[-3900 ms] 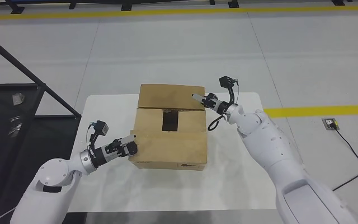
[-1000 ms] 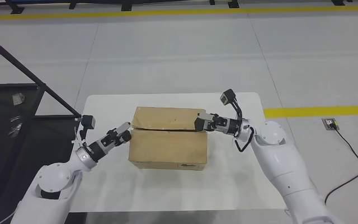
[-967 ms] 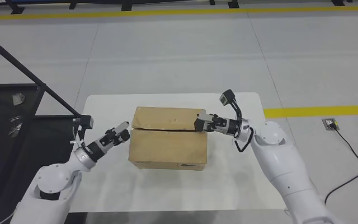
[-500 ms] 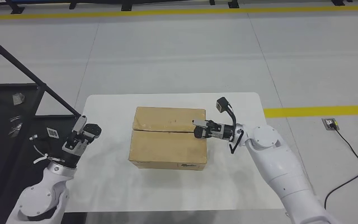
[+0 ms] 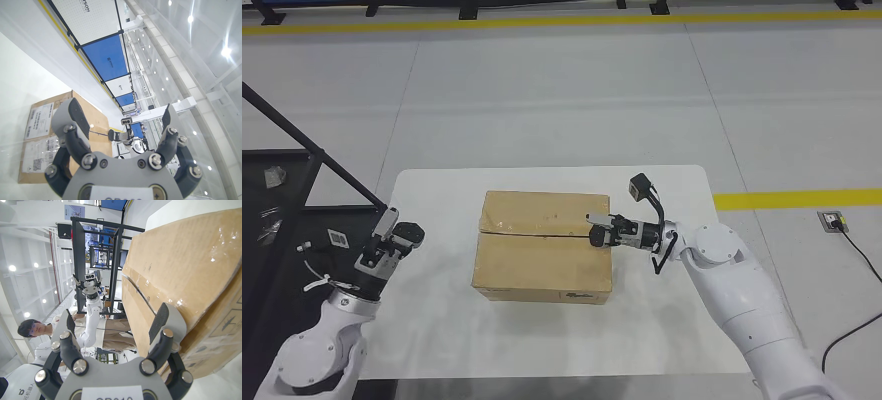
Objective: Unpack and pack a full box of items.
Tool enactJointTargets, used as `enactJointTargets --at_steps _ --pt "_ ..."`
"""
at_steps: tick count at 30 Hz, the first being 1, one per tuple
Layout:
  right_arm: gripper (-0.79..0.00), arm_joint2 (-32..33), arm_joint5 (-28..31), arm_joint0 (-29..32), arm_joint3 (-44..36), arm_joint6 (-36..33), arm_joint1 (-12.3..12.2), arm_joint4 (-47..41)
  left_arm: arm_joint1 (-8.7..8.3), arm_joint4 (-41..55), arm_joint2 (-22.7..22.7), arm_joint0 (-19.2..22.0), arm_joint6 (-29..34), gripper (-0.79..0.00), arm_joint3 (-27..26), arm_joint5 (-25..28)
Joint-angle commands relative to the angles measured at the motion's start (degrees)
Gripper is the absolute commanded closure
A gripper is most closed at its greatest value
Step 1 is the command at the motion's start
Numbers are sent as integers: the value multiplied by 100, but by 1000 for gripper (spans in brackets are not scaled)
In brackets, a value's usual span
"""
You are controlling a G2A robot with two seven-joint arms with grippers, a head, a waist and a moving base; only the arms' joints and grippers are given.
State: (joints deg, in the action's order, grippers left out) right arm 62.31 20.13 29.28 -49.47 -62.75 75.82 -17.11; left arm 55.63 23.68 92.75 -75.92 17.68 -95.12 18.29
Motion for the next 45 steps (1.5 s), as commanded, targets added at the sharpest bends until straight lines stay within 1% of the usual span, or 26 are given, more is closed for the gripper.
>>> enactJointTargets --at_steps 1,5,6,8,10,14,16,18,21,27,31,34,37,41,45 --pt "-785 0 0 0 0 0 0 0 26 188 -93 -53 14 -785 47 -162" --pt "-785 0 0 0 0 0 0 0 89 596 -277 -238 -6 -785 131 -271" --pt "-785 0 0 0 0 0 0 0 104 703 -352 -308 80 -785 114 -290" --pt "-785 0 0 0 0 0 0 0 131 624 -417 -457 -85 -785 127 -246" --pt "-785 0 0 0 0 0 0 0 164 837 -497 -578 -124 -785 136 -288" --pt "-785 0 0 0 0 0 0 0 208 848 -613 -717 -193 -785 219 -338" --pt "-785 0 0 0 0 0 0 0 231 895 -683 -707 -243 -785 329 -523" --pt "-785 0 0 0 0 0 0 0 254 825 -788 -568 -344 -785 500 -781" --pt "-785 0 0 0 0 0 0 0 314 901 -1031 -182 -389 -785 961 -1102" --pt "-785 0 0 0 0 0 0 0 466 996 -1482 573 -482 -785 1897 -1131" --pt "-785 0 0 0 0 0 0 0 583 1115 -1712 974 -618 -785 2344 -874" --pt "-785 0 0 0 0 0 0 0 647 1155 -1778 1114 -736 -785 2474 -598" --pt "-785 0 0 0 0 0 0 0 679 1044 -1750 1158 -905 -785 2492 -322" --pt "-785 0 0 0 0 0 0 0 694 827 -1613 1134 -1195 -785 2347 -35" --pt "-785 0 0 0 0 0 0 0 690 460 -1415 1087 -1548 -785 2051 135"
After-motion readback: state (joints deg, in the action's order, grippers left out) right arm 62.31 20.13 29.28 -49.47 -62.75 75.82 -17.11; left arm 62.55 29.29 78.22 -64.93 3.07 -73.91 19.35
